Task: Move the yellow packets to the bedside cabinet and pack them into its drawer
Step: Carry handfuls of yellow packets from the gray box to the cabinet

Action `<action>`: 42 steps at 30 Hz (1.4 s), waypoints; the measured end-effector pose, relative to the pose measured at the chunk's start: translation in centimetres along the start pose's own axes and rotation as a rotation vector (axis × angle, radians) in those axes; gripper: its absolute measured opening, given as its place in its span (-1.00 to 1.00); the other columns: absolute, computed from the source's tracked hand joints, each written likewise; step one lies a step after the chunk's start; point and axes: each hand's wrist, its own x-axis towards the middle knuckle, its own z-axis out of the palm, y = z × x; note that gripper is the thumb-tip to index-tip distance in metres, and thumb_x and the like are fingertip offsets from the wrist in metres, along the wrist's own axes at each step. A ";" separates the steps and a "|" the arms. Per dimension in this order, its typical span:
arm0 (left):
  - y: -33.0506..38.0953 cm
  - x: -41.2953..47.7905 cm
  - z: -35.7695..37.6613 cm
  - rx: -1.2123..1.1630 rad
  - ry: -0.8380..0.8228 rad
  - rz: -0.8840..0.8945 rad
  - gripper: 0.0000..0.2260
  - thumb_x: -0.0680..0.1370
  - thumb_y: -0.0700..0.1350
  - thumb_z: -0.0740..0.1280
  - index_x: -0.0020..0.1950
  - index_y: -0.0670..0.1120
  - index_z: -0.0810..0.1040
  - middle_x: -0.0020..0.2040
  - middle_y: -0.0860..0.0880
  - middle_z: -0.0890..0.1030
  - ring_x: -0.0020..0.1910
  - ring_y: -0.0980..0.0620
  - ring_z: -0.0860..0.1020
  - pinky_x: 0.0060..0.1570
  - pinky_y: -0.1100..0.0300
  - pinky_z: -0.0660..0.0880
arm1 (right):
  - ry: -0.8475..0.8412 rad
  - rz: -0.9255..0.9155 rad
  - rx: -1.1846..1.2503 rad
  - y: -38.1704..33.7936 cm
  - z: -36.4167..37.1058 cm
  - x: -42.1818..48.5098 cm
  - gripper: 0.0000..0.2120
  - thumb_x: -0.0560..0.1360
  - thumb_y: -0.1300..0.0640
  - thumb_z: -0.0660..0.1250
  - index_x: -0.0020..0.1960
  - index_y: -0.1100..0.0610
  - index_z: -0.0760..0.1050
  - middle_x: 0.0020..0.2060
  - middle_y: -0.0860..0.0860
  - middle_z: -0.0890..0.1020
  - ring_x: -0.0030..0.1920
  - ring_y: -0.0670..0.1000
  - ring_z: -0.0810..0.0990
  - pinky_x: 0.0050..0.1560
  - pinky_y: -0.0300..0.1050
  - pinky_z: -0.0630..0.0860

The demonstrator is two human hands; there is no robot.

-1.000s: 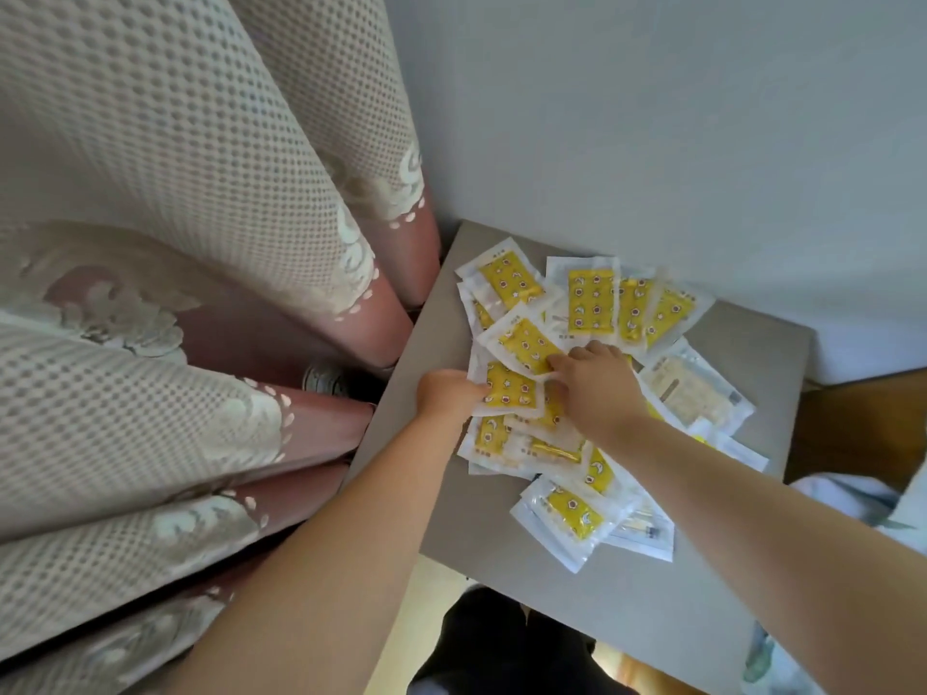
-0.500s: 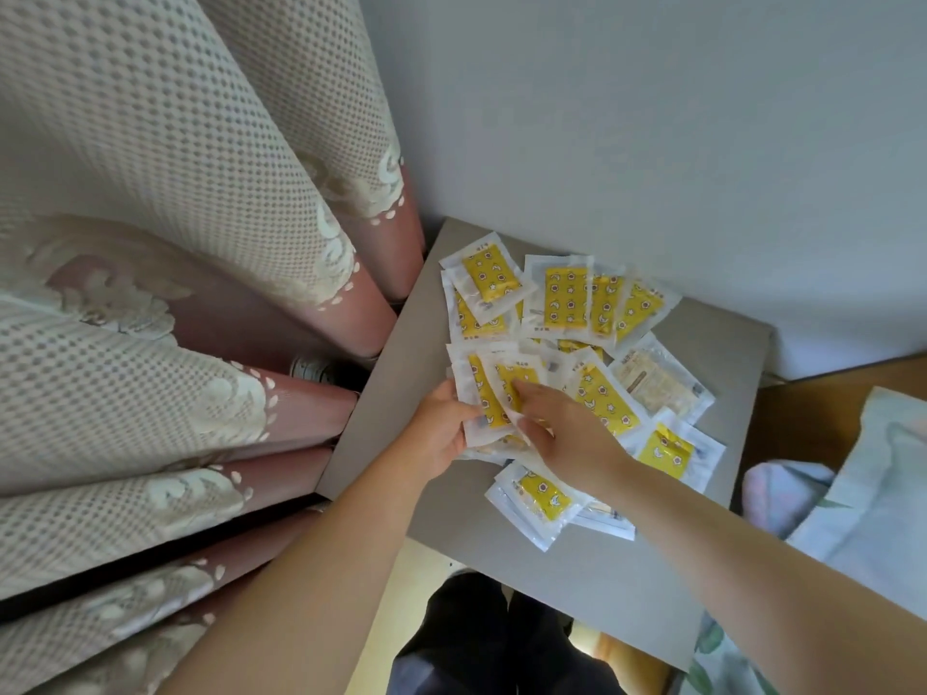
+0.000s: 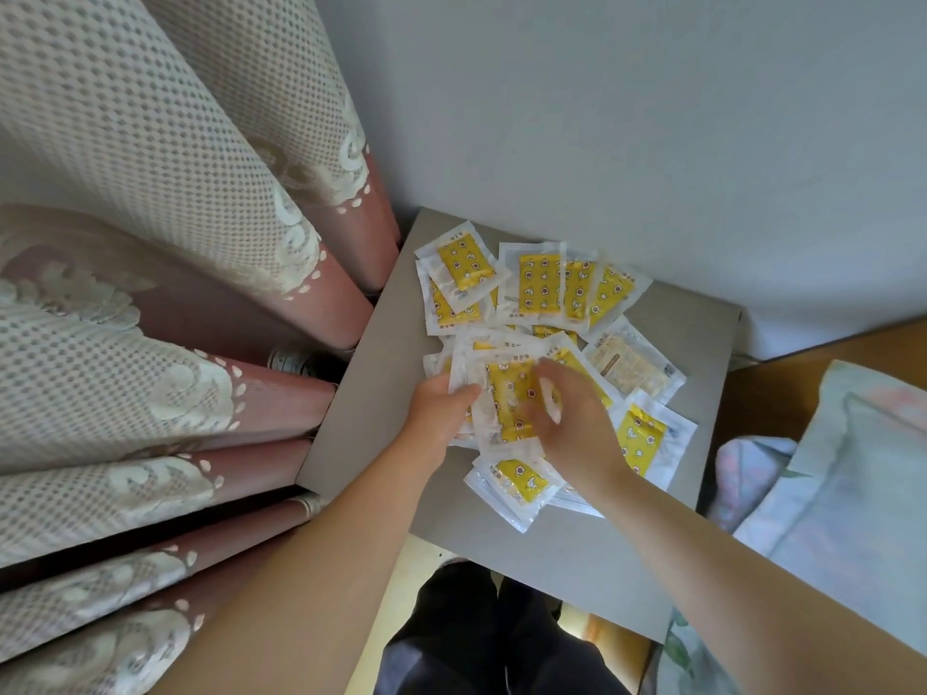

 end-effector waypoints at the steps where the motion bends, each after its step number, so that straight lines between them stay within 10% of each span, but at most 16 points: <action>1: 0.0 -0.2 0.0 0.003 -0.017 0.006 -0.85 0.59 -0.26 0.27 0.10 -0.15 0.59 -0.07 -0.05 0.64 -0.10 0.01 0.60 -0.12 0.18 0.52 | 0.038 0.105 0.071 -0.1 -0.4 0.1 -0.61 0.53 0.18 0.34 0.34 0.11 0.41 0.20 -0.08 0.48 0.25 -0.10 0.41 0.19 -0.29 0.29; 5: -0.2 -1.2 -0.1 -0.116 -0.118 -0.029 -0.83 0.62 -0.22 0.21 0.05 -0.05 0.58 0.03 -0.13 0.65 0.04 -0.13 0.62 0.07 -0.04 0.55 | -0.109 0.333 0.248 -0.4 -1.2 0.6 -0.95 0.46 0.29 0.36 -0.14 0.22 0.59 -0.26 0.05 0.63 -0.22 0.00 0.57 -0.30 -0.31 0.42; 10: -0.6 -2.2 -0.9 -0.186 -0.200 0.023 -0.75 0.50 -0.33 0.36 0.14 -0.13 0.56 0.08 -0.16 0.65 0.01 -0.12 0.64 -0.05 0.07 0.61 | -0.103 0.301 0.173 -0.6 -0.5 0.8 -0.70 0.44 0.16 0.44 -0.41 0.18 0.44 -0.51 0.00 0.45 -0.48 -0.10 0.42 -0.41 -0.29 0.40; 14: -0.7 -1.4 -3.7 -0.311 -0.135 0.005 -0.71 0.50 -0.36 0.33 0.19 -0.17 0.54 0.08 -0.16 0.65 -0.01 -0.11 0.65 -0.10 0.10 0.62 | -0.111 0.263 0.010 -0.4 -1.0 2.4 -0.83 0.50 0.06 0.37 0.00 0.15 0.58 -0.15 -0.01 0.64 -0.10 0.00 0.61 -0.08 -0.14 0.52; 21: -1.7 0.2 -7.4 -0.548 -0.152 -0.018 -0.71 0.56 -0.31 0.24 0.26 -0.10 0.50 0.23 -0.20 0.57 0.18 -0.18 0.57 0.12 -0.09 0.54 | -0.097 0.057 -0.433 0.1 -0.9 6.9 -0.40 0.48 -0.04 0.39 0.43 0.14 0.31 0.36 0.10 0.38 0.38 0.13 0.30 0.33 0.02 0.30; 28: -2.5 0.6 -8.3 -0.532 -0.234 -0.067 -0.57 0.51 -0.35 0.26 0.38 -0.16 0.43 0.28 -0.23 0.54 0.24 -0.26 0.52 0.20 -0.22 0.46 | -0.172 0.147 -0.836 -1.3 2.2 9.8 -0.31 0.40 -0.31 0.33 0.33 0.15 0.39 0.28 0.10 0.44 0.34 0.17 0.31 0.32 0.14 0.28; 37: -2.6 0.9 -8.8 -0.502 -0.246 -0.102 -0.40 0.35 -0.29 0.34 0.41 -0.20 0.39 0.29 -0.26 0.52 0.21 -0.27 0.54 0.09 -0.14 0.55 | -0.071 0.035 -0.821 -1.6 2.4 10.1 -0.88 0.48 0.25 0.24 -0.05 0.14 0.53 -0.11 0.07 0.57 0.11 0.13 0.45 0.04 -0.02 0.34; 42: -2.1 0.6 -8.1 -0.486 -0.278 -0.117 -0.46 0.40 -0.25 0.37 0.38 -0.17 0.42 0.27 -0.23 0.55 0.21 -0.24 0.55 0.09 -0.13 0.55 | -0.137 0.010 -0.816 -1.1 1.5 10.3 -0.81 0.52 0.05 0.27 0.01 0.15 0.54 -0.08 0.09 0.51 0.14 0.14 0.43 0.04 -0.02 0.38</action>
